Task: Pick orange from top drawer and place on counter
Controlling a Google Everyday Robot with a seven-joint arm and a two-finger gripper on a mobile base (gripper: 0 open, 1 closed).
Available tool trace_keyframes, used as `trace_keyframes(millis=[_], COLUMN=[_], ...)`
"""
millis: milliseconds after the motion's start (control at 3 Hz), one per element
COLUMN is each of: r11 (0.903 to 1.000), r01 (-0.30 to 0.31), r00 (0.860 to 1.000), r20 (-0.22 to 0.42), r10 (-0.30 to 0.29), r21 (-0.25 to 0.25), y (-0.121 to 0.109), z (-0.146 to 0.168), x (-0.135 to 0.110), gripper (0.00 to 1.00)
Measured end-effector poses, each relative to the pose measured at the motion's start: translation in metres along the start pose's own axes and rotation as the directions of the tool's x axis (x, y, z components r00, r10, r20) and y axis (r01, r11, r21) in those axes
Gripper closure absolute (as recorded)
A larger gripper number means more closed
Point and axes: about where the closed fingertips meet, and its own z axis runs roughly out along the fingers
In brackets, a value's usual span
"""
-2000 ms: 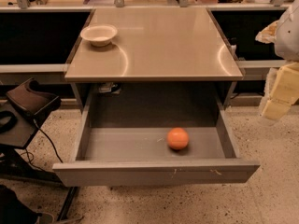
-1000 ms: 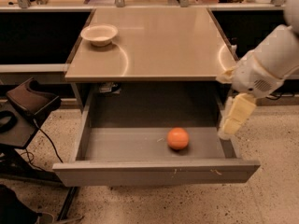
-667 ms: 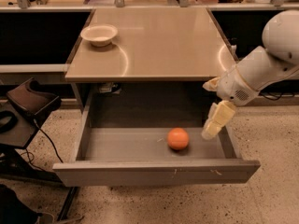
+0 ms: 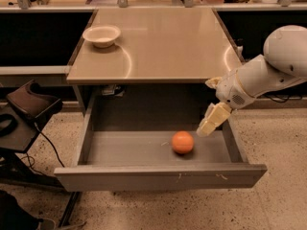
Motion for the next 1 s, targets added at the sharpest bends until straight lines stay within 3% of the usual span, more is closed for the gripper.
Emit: trace_keyframes(millis=[667, 1000], r11=[0.9934, 0.9800], r01=[-0.112, -0.198], r00=[0.990, 0.967], r20=[0.077, 0.160], r10=[0.114, 0.199], r21=[-0.024, -0.019], y=[0.001, -0.007], z=[0.051, 0.082], x=[0.020, 0.032], gripper=[0.00, 0.00])
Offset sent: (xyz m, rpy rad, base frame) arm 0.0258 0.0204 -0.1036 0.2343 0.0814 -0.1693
